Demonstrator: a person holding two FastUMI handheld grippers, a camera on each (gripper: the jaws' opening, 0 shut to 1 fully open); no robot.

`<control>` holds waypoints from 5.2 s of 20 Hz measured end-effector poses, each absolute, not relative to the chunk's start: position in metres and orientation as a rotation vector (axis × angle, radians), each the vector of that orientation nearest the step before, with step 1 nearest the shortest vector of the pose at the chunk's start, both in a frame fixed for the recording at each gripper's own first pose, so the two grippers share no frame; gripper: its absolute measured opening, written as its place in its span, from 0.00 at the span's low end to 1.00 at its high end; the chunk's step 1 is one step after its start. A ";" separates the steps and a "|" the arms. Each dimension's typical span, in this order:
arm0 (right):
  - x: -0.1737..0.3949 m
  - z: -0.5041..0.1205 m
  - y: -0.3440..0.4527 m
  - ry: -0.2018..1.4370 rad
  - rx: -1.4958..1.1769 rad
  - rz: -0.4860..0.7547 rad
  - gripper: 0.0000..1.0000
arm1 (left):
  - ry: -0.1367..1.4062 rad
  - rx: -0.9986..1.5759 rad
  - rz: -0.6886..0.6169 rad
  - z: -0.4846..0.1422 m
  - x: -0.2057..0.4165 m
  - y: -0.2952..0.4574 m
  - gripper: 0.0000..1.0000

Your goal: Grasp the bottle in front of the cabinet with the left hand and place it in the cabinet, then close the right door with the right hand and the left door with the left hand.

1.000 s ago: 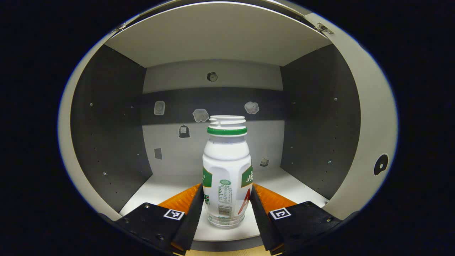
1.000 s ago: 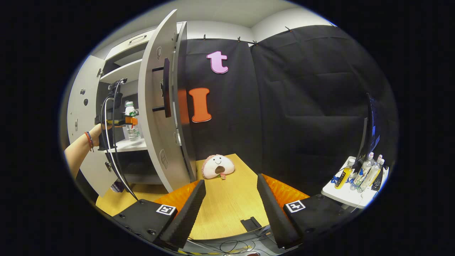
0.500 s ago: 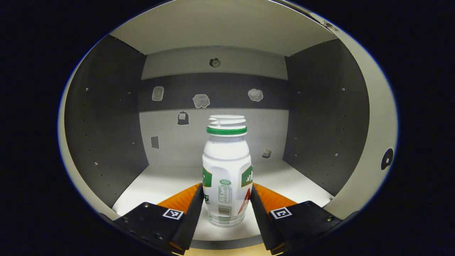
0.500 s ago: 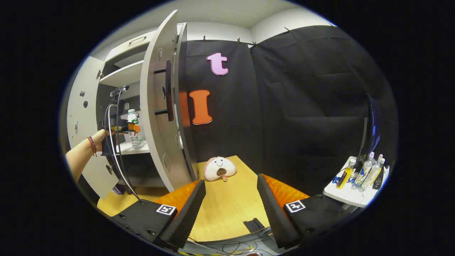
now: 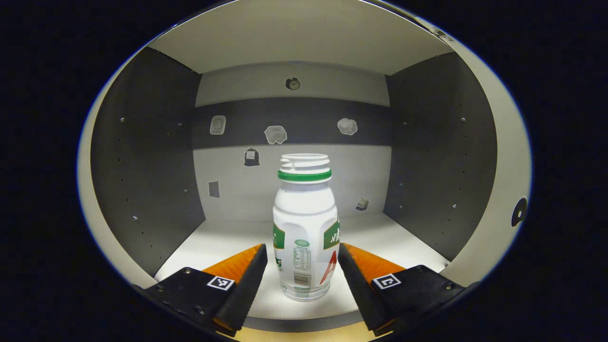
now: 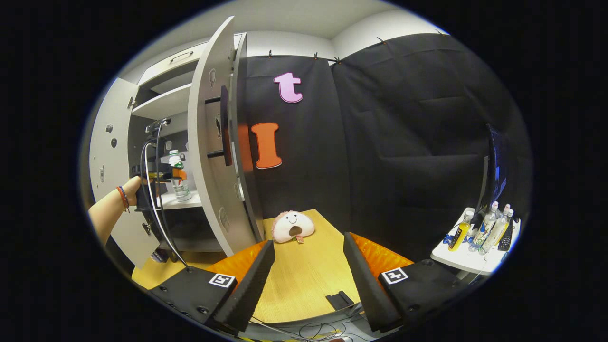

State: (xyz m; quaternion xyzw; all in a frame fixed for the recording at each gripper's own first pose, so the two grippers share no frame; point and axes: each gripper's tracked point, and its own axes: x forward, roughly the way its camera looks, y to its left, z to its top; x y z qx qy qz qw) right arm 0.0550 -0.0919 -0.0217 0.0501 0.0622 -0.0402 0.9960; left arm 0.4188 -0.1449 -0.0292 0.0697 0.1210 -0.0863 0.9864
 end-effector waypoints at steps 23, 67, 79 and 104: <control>0.081 0.011 -0.052 0.046 -0.008 0.050 0.96 | 0.071 0.029 -0.054 0.068 0.177 -0.022 0.94; 0.117 0.008 0.035 0.017 0.013 0.023 0.95 | -0.025 0.007 0.024 0.096 0.034 0.143 0.94; 0.117 0.003 0.089 0.015 -0.030 0.106 0.95 | -0.019 0.004 0.021 0.094 0.033 0.149 0.94; 0.142 0.007 0.154 0.005 -0.089 0.172 0.95 | 0.007 0.034 0.083 0.066 0.076 0.200 0.94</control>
